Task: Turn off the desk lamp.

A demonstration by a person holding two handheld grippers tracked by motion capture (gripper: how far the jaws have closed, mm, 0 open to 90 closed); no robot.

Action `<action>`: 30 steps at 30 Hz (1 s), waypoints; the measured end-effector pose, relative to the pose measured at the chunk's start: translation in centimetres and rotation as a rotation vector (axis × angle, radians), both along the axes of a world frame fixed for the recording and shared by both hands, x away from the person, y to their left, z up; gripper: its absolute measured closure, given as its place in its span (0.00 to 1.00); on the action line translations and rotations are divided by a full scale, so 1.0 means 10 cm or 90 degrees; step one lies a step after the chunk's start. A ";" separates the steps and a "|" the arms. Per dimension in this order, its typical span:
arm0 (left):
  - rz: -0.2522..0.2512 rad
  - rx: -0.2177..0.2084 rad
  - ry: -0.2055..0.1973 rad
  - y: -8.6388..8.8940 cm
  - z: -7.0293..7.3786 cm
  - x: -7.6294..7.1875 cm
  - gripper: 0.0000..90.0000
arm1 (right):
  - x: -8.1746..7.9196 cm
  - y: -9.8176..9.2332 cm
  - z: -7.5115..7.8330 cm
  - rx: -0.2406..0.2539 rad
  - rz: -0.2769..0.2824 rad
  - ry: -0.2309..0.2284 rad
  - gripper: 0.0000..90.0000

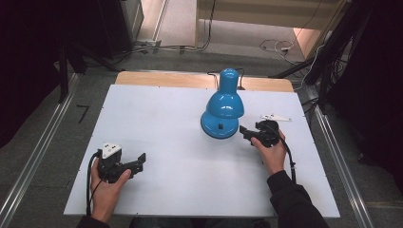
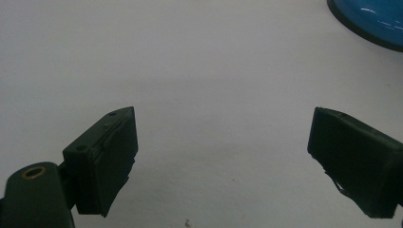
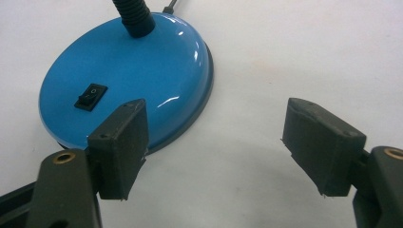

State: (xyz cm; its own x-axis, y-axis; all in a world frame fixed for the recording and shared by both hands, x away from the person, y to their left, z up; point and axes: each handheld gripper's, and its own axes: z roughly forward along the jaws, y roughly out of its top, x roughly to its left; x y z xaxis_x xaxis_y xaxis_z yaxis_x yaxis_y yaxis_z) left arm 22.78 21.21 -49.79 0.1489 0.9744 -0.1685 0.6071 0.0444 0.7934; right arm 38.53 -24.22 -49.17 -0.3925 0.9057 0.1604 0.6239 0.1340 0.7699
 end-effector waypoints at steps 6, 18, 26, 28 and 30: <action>0.001 -0.001 0.000 0.00 0.00 0.00 0.12 | -0.01 -0.04 0.00 -0.001 -0.001 0.004 0.25; 0.000 0.000 -0.001 0.00 0.00 0.00 0.12 | -0.10 -0.15 0.02 0.001 -0.003 0.002 0.24; -0.001 0.002 -0.001 0.00 0.00 0.00 0.12 | -0.17 -0.20 0.00 -0.001 -0.002 0.002 0.24; -0.001 0.001 -0.001 0.00 0.00 0.00 0.12 | -0.20 -0.22 0.01 -0.003 0.004 -0.001 0.24; -0.002 0.001 -0.001 0.00 0.00 0.00 0.12 | -0.21 -0.22 0.01 -0.002 0.004 0.002 0.23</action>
